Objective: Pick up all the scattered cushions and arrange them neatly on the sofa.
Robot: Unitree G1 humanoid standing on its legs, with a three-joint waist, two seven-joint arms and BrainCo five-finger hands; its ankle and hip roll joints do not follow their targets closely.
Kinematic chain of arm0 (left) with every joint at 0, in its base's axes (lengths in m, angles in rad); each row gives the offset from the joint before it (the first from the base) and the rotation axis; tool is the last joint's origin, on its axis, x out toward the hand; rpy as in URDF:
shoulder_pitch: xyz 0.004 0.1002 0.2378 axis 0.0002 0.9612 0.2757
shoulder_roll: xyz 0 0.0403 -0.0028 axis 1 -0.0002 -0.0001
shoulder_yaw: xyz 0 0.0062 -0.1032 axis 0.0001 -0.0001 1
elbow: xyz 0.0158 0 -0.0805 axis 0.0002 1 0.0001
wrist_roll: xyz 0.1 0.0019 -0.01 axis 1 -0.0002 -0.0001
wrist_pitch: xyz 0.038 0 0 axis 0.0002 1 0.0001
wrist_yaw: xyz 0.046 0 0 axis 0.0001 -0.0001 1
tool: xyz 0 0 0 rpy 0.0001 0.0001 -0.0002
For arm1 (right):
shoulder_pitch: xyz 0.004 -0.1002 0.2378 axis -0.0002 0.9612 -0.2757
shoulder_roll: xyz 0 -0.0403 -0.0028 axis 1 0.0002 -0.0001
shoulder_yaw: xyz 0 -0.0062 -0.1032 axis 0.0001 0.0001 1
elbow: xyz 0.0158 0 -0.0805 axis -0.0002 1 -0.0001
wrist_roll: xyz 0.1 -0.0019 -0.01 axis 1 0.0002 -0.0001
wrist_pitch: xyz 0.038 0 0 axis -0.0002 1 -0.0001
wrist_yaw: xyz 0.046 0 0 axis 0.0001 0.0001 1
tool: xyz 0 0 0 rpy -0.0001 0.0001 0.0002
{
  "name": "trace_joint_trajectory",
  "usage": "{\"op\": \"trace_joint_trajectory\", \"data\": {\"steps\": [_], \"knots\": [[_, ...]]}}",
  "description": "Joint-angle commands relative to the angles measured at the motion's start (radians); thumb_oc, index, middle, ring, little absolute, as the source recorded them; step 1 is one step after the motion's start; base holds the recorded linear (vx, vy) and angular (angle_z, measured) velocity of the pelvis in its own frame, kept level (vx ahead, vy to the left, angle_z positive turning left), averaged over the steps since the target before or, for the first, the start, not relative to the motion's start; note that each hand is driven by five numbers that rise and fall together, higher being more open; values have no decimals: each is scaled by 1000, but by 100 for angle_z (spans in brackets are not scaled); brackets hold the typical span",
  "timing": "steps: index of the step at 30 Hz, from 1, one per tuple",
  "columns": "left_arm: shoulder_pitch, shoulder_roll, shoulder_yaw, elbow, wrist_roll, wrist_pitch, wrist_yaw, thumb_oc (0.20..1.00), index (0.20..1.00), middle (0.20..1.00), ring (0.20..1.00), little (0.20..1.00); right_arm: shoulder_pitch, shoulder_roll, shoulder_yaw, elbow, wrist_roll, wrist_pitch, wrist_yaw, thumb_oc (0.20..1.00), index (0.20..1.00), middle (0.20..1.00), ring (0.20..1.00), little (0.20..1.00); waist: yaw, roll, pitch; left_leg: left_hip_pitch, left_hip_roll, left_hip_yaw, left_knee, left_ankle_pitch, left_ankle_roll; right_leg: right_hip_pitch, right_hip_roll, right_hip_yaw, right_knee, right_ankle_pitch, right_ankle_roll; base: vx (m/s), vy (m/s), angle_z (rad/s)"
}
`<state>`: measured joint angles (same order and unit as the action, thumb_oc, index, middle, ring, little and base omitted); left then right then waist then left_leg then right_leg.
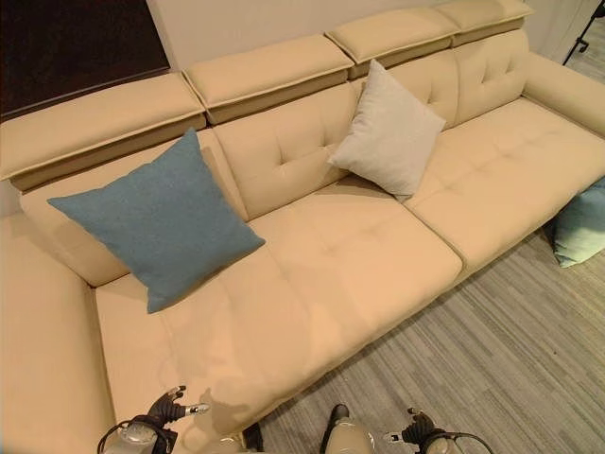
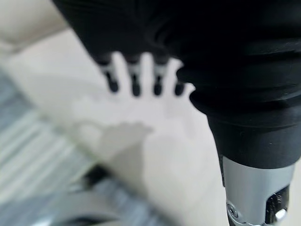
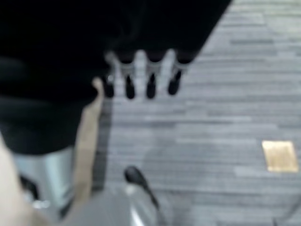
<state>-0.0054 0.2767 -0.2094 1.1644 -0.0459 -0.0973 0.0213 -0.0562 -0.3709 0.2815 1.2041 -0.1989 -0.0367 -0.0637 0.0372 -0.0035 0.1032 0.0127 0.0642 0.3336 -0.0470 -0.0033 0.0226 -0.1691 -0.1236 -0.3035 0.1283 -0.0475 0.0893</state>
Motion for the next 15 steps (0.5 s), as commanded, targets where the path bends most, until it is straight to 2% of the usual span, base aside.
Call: {"op": "trace_joint_trajectory", "data": {"steps": [1,4,5,11,13,14,15], "knots": [[-18,25,58,2,24,-9,10,1000,1000,1000,1000,1000,-23,-1,14,20,-2,3,-16,1000,1000,1000,1000,1000,23,-70,-30,-57,-12,-8,58,-11,-46,171,-102,-108,23,22,74,-35,-175,-71],[-16,17,61,9,25,-11,12,1000,1000,1000,1000,1000,-17,2,14,25,9,4,-20,1000,1000,1000,1000,1000,11,-74,-38,-50,12,13,69,-3,-64,196,-59,-76,-69,26,71,-24,-244,-84],[-18,10,58,16,30,-10,13,1000,1000,1000,1000,1000,-10,4,11,32,16,4,-24,1000,1000,1000,1000,1000,0,-75,-38,-59,26,24,72,25,-66,196,-40,-72,-100,32,53,-62,-205,-54],[-28,-2,41,22,33,-3,11,1000,1000,1000,1000,1000,13,11,7,52,34,1,-32,1000,1000,1000,1000,1000,-25,-74,-28,-66,77,11,104,47,-93,214,11,-43,-121,7,21,-35,-206,-13],[-37,-4,28,26,28,2,13,1000,1000,1000,1000,1000,22,10,6,52,50,-1,-37,1000,1000,1000,1000,1000,-41,-80,-9,-101,120,24,185,56,-112,222,33,-33,-128,-6,-5,-57,-232,3],[-34,-5,27,27,26,4,14,1000,1000,1000,1000,1000,26,11,8,57,49,0,-38,1000,1000,1000,1000,1000,-46,-82,-6,-100,140,28,221,36,-128,239,42,-27,-132,-24,-8,-5,-188,1],[-34,-5,28,27,26,4,14,1000,1000,1000,1000,1000,26,11,8,57,49,0,-38,1000,1000,1000,1000,1000,-46,-81,-5,-102,142,27,226,33,-129,240,44,-27,-132,-25,-8,43,-113,3]]}}
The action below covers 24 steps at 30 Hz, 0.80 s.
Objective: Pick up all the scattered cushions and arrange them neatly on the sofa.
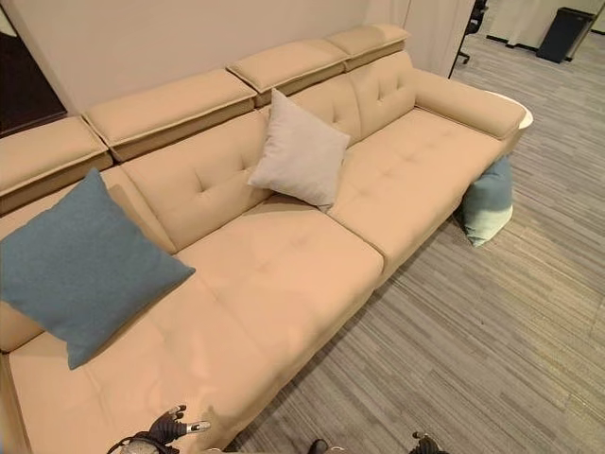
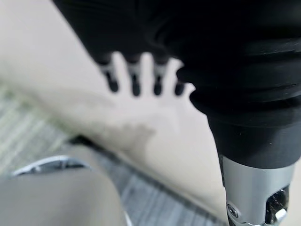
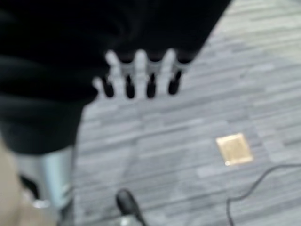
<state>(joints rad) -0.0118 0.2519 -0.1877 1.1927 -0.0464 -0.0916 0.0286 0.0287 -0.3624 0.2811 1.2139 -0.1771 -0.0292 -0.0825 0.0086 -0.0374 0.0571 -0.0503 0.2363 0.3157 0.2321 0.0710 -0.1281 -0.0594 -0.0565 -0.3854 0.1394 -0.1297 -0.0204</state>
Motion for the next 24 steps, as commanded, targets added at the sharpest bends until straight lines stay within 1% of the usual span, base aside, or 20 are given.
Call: {"op": "trace_joint_trajectory", "data": {"steps": [1,2,3,4,5,7,8,10,12,13,15,16,17,18,19,20,21,22,23,24], "knots": [[-25,18,6,1,26,1,7,1000,1000,1000,1000,1000,-58,3,10,50,27,-6,-21,1000,1000,1000,1000,1000,-19,-50,43,-44,-17,52,-26,-38,20,136,-18,58,-149,57,95,-10,-85,-5],[-25,17,5,1,25,2,9,1000,1000,1000,1000,1000,-59,1,10,49,31,-5,-21,1000,1000,1000,1000,1000,-18,-52,47,-59,-11,42,16,-37,19,138,-14,64,-151,57,88,-83,-91,-4],[-28,14,1,1,22,0,11,1000,1000,1000,1000,1000,-63,1,12,50,34,-3,-23,1000,1000,1000,1000,1000,-14,-56,54,-86,-33,18,37,-19,40,124,-17,67,-149,72,78,-77,-54,-12],[-28,8,-2,0,17,-3,11,1000,1000,1000,1000,1000,-67,-2,14,50,35,-5,-26,1000,1000,1000,1000,1000,-10,-58,57,-104,-67,-27,41,-36,52,122,-17,78,-153,75,78,-54,-24,-10],[-27,1,-3,2,13,-5,12,1000,1000,1000,1000,1000,-69,-4,13,50,35,-4,-27,1000,1000,1000,1000,1000,-7,-63,56,-117,-111,-58,28,-70,66,120,-17,91,-153,80,82,29,-17,-18],[-22,-2,2,7,3,-3,12,1000,1000,1000,1000,1000,-75,-5,17,52,28,-3,-27,1000,1000,1000,1000,1000,-4,-63,54,-120,-152,-80,0,-93,75,111,-11,115,-149,84,93,43,16,-39],[-17,0,8,8,-2,-2,11,1000,1000,1000,1000,1000,-77,-4,19,55,24,-1,-26,1000,1000,1000,1000,1000,-2,-60,51,-112,-167,-94,-22,-96,81,102,-8,131,-141,84,95,64,65,-75],[-12,1,14,10,-3,1,10,1000,1000,1000,1000,1000,-87,-4,23,59,14,1,-30,1000,1000,1000,1000,1000,6,-54,45,-89,-206,-144,-66,-103,90,91,-2,152,-121,79,103,89,94,-72],[-13,6,21,14,-3,3,12,1000,1000,1000,1000,1000,-93,3,27,57,5,5,-27,1000,1000,1000,1000,1000,11,-50,37,-68,-212,-143,-102,-102,96,76,-7,151,-84,71,113,75,134,-59],[-9,11,28,8,-12,-2,17,1000,1000,1000,1000,1000,-100,8,36,56,-10,6,-23,1000,1000,1000,1000,1000,38,-44,36,-45,-220,-137,-130,-107,111,41,-39,125,-4,69,134,73,178,-52],[-14,14,32,0,-16,1,17,1000,1000,1000,1000,1000,-114,14,42,54,-13,9,-20,1000,1000,1000,1000,1000,48,-41,44,-19,-224,-124,-148,-111,128,-9,-69,110,103,93,163,71,156,-103],[-25,26,27,-4,-9,1,18,1000,1000,1000,1000,1000,-123,18,41,44,-10,10,-20,1000,1000,1000,1000,1000,46,-37,59,-2,-225,-118,-152,-116,142,-56,-94,96,200,125,191,36,91,-121],[-26,26,27,-4,-9,1,18,1000,1000,1000,1000,1000,-123,18,41,44,-10,10,-20,1000,1000,1000,1000,1000,47,-38,59,-2,-226,-117,-152,-116,143,-58,-95,97,203,124,192,29,72,-56],[-30,29,23,-6,-6,-1,19,1000,1000,1000,1000,1000,-124,22,39,36,-5,9,-19,1000,1000,1000,1000,1000,46,-35,67,6,-228,-114,-150,-124,149,-76,-116,85,229,143,199,125,8,1],[-37,32,20,-9,-3,-2,22,1000,1000,1000,1000,1000,-126,25,39,29,-5,10,-21,1000,1000,1000,1000,1000,51,-30,66,37,-227,-108,-159,-155,146,-80,-165,46,210,129,198,76,1,-2],[-37,32,20,-9,-3,-2,22,1000,1000,1000,1000,1000,-126,25,38,28,-5,10,-22,1000,1000,1000,1000,1000,50,-31,72,34,-226,-101,-158,-142,150,-78,-166,36,204,139,188,102,-46,-21],[-41,30,18,-11,-3,-1,23,1000,1000,1000,1000,1000,-129,23,38,24,-5,11,-22,1000,1000,1000,1000,1000,54,-26,70,43,-221,-98,-163,-148,148,-76,-186,7,167,137,177,29,-69,-32],[-43,28,18,-11,-2,-1,22,1000,1000,1000,1000,1000,-132,21,38,21,-4,10,-23,1000,1000,1000,1000,1000,55,-24,67,48,-220,-97,-165,-154,146,-76,-198,-8,128,148,172,185,-144,-34],[-49,23,15,-7,2,-2,22,1000,1000,1000,1000,1000,-136,18,36,17,-2,11,-25,1000,1000,1000,1000,1000,48,-27,65,61,-224,-104,-168,-163,140,-92,-205,-1,39,186,177,202,-166,-28],[-52,22,14,-4,3,-3,22,1000,1000,1000,1000,1000,-136,18,36,14,-2,13,-25,1000,1000,1000,1000,1000,45,-30,66,70,-224,-105,-168,-168,134,-97,-209,2,-8,210,187,206,-187,-15]]}}
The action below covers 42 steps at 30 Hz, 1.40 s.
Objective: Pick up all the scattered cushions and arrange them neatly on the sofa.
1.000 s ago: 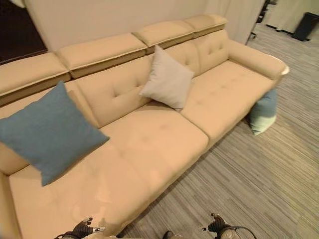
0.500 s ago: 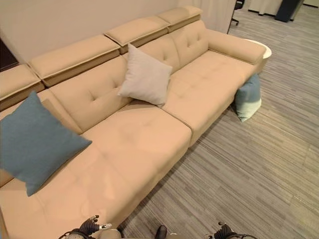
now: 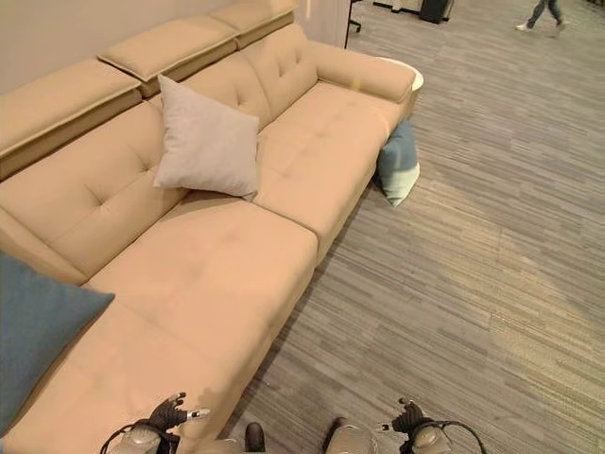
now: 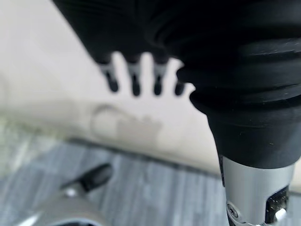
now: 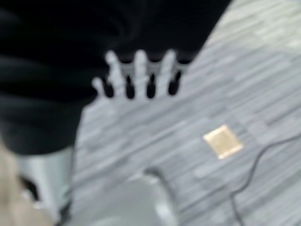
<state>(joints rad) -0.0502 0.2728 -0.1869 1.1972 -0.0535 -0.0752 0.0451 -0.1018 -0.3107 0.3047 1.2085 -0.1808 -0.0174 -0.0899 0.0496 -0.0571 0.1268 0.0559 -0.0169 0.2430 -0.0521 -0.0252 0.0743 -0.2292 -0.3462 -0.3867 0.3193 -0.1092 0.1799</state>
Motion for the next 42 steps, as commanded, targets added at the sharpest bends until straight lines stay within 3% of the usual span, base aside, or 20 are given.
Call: {"op": "trace_joint_trajectory", "data": {"steps": [1,5,9,10,11,14,16,17,21,23,24,27,30,34,36,38,39,40,41,42], "knots": [[-18,-1,13,-6,10,-21,7,1000,1000,1000,1000,1000,-4,-34,12,17,0,2,-17,1000,1000,1000,1000,1000,1,-13,0,-31,30,-36,119,-77,-71,67,74,2,-216,209,-4,139,-159,-2],[-30,-4,4,-8,6,-23,14,1000,1000,1000,1000,1000,0,-34,16,12,-3,5,-17,1000,1000,1000,1000,1000,-18,-26,5,-13,33,-52,138,-100,-82,44,76,62,-222,241,5,115,-188,21],[-26,-19,-6,-6,-5,-29,7,1000,1000,1000,1000,1000,12,-33,23,17,5,-4,-17,1000,1000,1000,1000,1000,-30,-35,-12,-2,58,-67,205,-129,-108,82,118,105,-240,210,-17,173,-294,-10],[-27,-27,-14,-8,-16,-28,3,1000,1000,1000,1000,1000,21,-34,22,21,16,-13,-23,1000,1000,1000,1000,1000,-33,-40,-6,-64,104,-77,364,-85,-144,128,151,98,-262,186,-50,137,-462,-12],[-30,-29,-21,-13,-21,-27,2,1000,1000,1000,1000,1000,24,-36,22,19,23,-15,-26,1000,1000,1000,1000,1000,-35,-46,-2,-119,129,-80,461,-46,-157,148,159,81,-279,175,-67,108,-478,-1],[-32,-35,-31,-22,-33,-24,-3,1000,1000,1000,1000,1000,31,-41,26,28,38,-11,-26,1000,1000,1000,1000,1000,-29,-44,14,-185,173,-45,543,1,-154,216,200,45,-316,130,-105,86,-204,89],[-37,-37,-37,-19,-17,-21,-4,1000,1000,1000,1000,1000,36,-47,26,30,42,-8,-33,1000,1000,1000,1000,1000,-28,-52,12,-241,169,15,445,-16,-137,247,208,25,-347,114,-102,250,-151,52],[-37,-35,-37,-19,-17,-19,-3,1000,1000,1000,1000,1000,37,-48,26,32,42,-5,-34,1000,1000,1000,1000,1000,-28,-44,10,-241,183,27,409,-33,-150,266,219,31,-354,96,-94,260,-56,39],[-37,-28,-22,-17,-23,-16,0,1000,1000,1000,1000,1000,43,-48,26,35,45,0,-42,1000,1000,1000,1000,1000,-25,-31,4,-268,196,95,231,88,-178,312,241,8,-373,64,-89,232,29,29],[-36,-26,-19,-20,-25,-14,0,1000,1000,1000,1000,1000,42,-47,26,34,46,2,-42,1000,1000,1000,1000,1000,-20,-30,2,-276,202,108,219,105,-181,322,242,2,-372,55,-89,298,103,7],[-15,-27,0,-14,-39,-13,-1,1000,1000,1000,1000,1000,45,-40,34,32,33,0,-37,1000,1000,1000,1000,1000,-12,-24,-20,-241,167,91,163,90,-161,348,237,3,-350,27,-75,350,146,6],[-7,-24,9,-9,-37,-11,-3,1000,1000,1000,1000,1000,42,-29,36,29,27,1,-32,1000,1000,1000,1000,1000,-1,-36,-33,-239,142,85,178,67,-142,359,214,12,-312,14,-67,333,158,-16],[-5,-10,20,-19,-45,-12,-3,1000,1000,1000,1000,1000,28,-17,44,7,20,-3,-25,1000,1000,1000,1000,1000,23,-53,-31,-228,101,85,198,16,-102,334,163,25,-181,-1,-46,251,195,-6],[-8,1,27,-39,-63,-13,2,1000,1000,1000,1000,1000,8,-9,57,-18,17,-7,-18,1000,1000,1000,1000,1000,25,-56,-13,-177,41,66,199,-41,-42,241,92,52,51,99,-16,194,202,5],[-10,6,29,-41,-65,-13,5,1000,1000,1000,1000,1000,2,-5,60,-25,19,-8,-16,1000,1000,1000,1000,1000,23,-51,-6,-159,32,60,188,-48,-30,210,84,69,109,114,-17,154,137,32],[-11,10,23,-48,-67,-21,9,1000,1000,1000,1000,1000,-4,-2,70,-43,25,-18,-13,1000,1000,1000,1000,1000,10,-32,3,-124,19,35,161,-43,-13,130,139,113,148,104,-49,361,86,56],[-30,-4,11,-38,-68,-28,17,1000,1000,1000,1000,1000,-26,-10,89,-55,24,-20,-18,1000,1000,1000,1000,1000,-29,-30,30,-66,-29,-60,137,-69,-18,19,241,224,-79,112,-57,417,-28,46],[-31,-4,11,-38,-68,-28,17,1000,1000,1000,1000,1000,-27,-10,89,-55,24,-20,-18,1000,1000,1000,1000,1000,-30,-30,29,-69,-28,-60,137,-68,-18,17,241,223,-82,116,-58,595,-83,70],[-44,-10,7,-31,-69,-33,18,1000,1000,1000,1000,1000,-28,-13,87,-63,23,-20,-18,1000,1000,1000,1000,1000,-52,-42,37,-43,-54,-111,122,-78,-26,-17,272,299,-204,168,-34,203,-40,99],[-44,-10,7,-31,-69,-33,18,1000,1000,1000,1000,1000,-28,-13,87,-63,23,-20,-18,1000,1000,1000,1000,1000,-54,-39,39,-40,-52,-114,122,-80,-26,-11,274,295,-208,169,-34,388,-76,156]]}}
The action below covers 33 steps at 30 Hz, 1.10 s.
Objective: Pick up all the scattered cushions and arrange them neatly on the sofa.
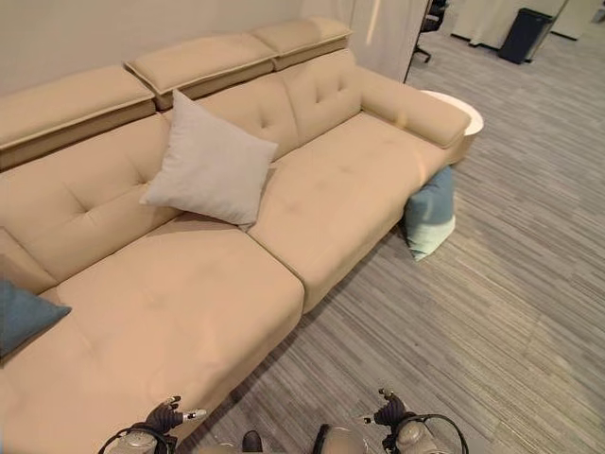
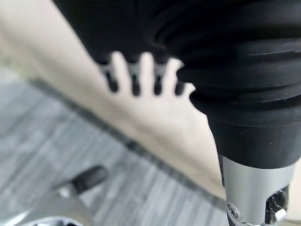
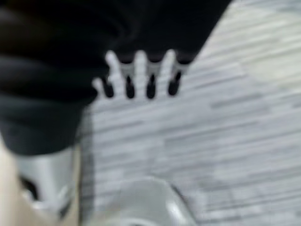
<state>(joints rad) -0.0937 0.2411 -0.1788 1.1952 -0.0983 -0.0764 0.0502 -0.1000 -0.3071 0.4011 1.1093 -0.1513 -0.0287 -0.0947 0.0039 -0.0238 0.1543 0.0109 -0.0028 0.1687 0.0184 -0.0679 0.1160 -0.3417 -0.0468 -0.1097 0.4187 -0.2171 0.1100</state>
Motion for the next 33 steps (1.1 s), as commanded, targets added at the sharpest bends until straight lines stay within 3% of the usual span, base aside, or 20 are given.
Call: {"op": "trace_joint_trajectory", "data": {"steps": [1,7,8,9,10,11,12,13,14,16,17,18,20,21,22,24,28,31,33], "knots": [[-13,18,-9,-27,-22,-36,14,1000,1000,1000,1000,1000,-25,-21,-12,23,-10,-8,-14,1000,1000,1000,1000,1000,-29,-75,16,25,-80,-80,41,-44,-78,69,-16,48,-352,310,42,193,-36,133],[-10,4,-26,-37,-13,-47,8,1000,1000,1000,1000,1000,10,-49,-23,-14,-20,-20,-9,1000,1000,1000,1000,1000,-56,-70,-5,62,-103,-172,81,-95,-102,115,-21,41,-355,312,24,288,-100,116],[-12,3,-34,-39,-20,-46,7,1000,1000,1000,1000,1000,21,-56,-29,-21,-18,-24,-11,1000,1000,1000,1000,1000,-62,-72,-1,37,-82,-140,187,-70,-145,159,-30,11,-357,300,9,121,-106,104],[-12,3,-34,-39,-20,-46,7,1000,1000,1000,1000,1000,21,-55,-29,-21,-18,-24,-11,1000,1000,1000,1000,1000,-64,-74,-3,33,-85,-141,186,-67,-144,156,-32,10,-357,301,9,193,-236,108],[-8,9,-36,-61,-32,-46,6,1000,1000,1000,1000,1000,26,-58,-20,-31,-15,-26,-11,1000,1000,1000,1000,1000,-62,-94,-2,-43,-19,-43,361,-22,-164,205,-45,-20,-364,279,-16,67,-132,91],[-7,10,-36,-61,-32,-46,6,1000,1000,1000,1000,1000,26,-57,-20,-30,-15,-26,-11,1000,1000,1000,1000,1000,-63,-92,-2,-48,-16,-44,370,-26,-165,204,-42,-21,-364,279,-17,142,-252,116],[-9,17,-29,-68,-51,-42,13,1000,1000,1000,1000,1000,25,-63,-19,-37,-1,-26,-16,1000,1000,1000,1000,1000,-55,-108,3,-106,35,25,477,4,-172,244,-39,-46,-376,256,-41,66,-122,71],[-9,17,-29,-69,-51,-42,13,1000,1000,1000,1000,1000,25,-63,-19,-37,0,-26,-16,1000,1000,1000,1000,1000,-55,-107,2,-109,37,24,482,2,-173,243,-38,-47,-377,257,-41,116,-168,37],[-12,19,-26,-71,-60,-42,14,1000,1000,1000,1000,1000,27,-62,-24,-39,8,-26,-16,1000,1000,1000,1000,1000,-52,-115,1,-128,68,60,482,4,-167,264,-42,-63,-383,243,-45,95,-68,14],[-12,19,-29,-73,-60,-37,8,1000,1000,1000,1000,1000,35,-63,-23,-40,15,-24,-18,1000,1000,1000,1000,1000,-47,-116,-4,-144,110,106,389,-21,-152,303,-41,-94,-405,219,-45,211,-36,47],[-11,23,-31,-74,-54,-36,6,1000,1000,1000,1000,1000,37,-63,-24,-46,19,-28,-26,1000,1000,1000,1000,1000,-44,-116,-12,-168,119,110,261,17,-159,319,-40,-108,-413,208,-38,210,23,79],[-11,23,-31,-74,-54,-36,6,1000,1000,1000,1000,1000,37,-63,-24,-46,19,-28,-26,1000,1000,1000,1000,1000,-45,-117,-12,-166,117,109,257,19,-158,320,-41,-108,-413,208,-38,221,62,85],[-11,29,-27,-83,-57,-36,11,1000,1000,1000,1000,1000,34,-65,-23,-61,18,-30,-34,1000,1000,1000,1000,1000,-32,-105,-18,-198,147,104,113,133,-192,350,-21,-116,-422,175,-38,286,94,35],[-9,31,-28,-79,-55,-34,9,1000,1000,1000,1000,1000,35,-67,-20,-67,15,-30,-32,1000,1000,1000,1000,1000,-30,-108,-17,-204,159,108,104,141,-208,373,-17,-117,-419,147,-36,220,70,6],[-9,32,-28,-79,-55,-34,9,1000,1000,1000,1000,1000,35,-66,-20,-68,14,-29,-32,1000,1000,1000,1000,1000,-29,-108,-15,-212,161,116,103,160,-201,364,-17,-123,-416,157,-42,145,72,-5],[14,29,-12,-75,-57,-32,3,1000,1000,1000,1000,1000,49,-63,-18,-97,-2,-35,-26,1000,1000,1000,1000,1000,-28,-98,-35,-166,146,127,34,151,-191,386,-18,-122,-397,135,-33,180,168,-2],[22,30,-3,-72,-60,-33,5,1000,1000,1000,1000,1000,45,-51,-12,-94,-15,-34,-23,1000,1000,1000,1000,1000,-13,-103,-44,-148,111,122,36,130,-172,386,-46,-118,-339,125,-15,184,191,-3],[24,40,12,-79,-65,-36,6,1000,1000,1000,1000,1000,29,-38,-10,-97,-24,-36,-17,1000,1000,1000,1000,1000,1,-98,-42,-113,82,132,22,103,-147,348,-90,-130,-231,131,16,102,167,-17],[20,52,7,-90,-64,-37,6,1000,1000,1000,1000,1000,26,-32,-12,-113,-16,-37,-13,1000,1000,1000,1000,1000,-5,-96,-37,-96,65,116,24,88,-130,302,-99,-83,-134,159,29,95,118,-4]]}}
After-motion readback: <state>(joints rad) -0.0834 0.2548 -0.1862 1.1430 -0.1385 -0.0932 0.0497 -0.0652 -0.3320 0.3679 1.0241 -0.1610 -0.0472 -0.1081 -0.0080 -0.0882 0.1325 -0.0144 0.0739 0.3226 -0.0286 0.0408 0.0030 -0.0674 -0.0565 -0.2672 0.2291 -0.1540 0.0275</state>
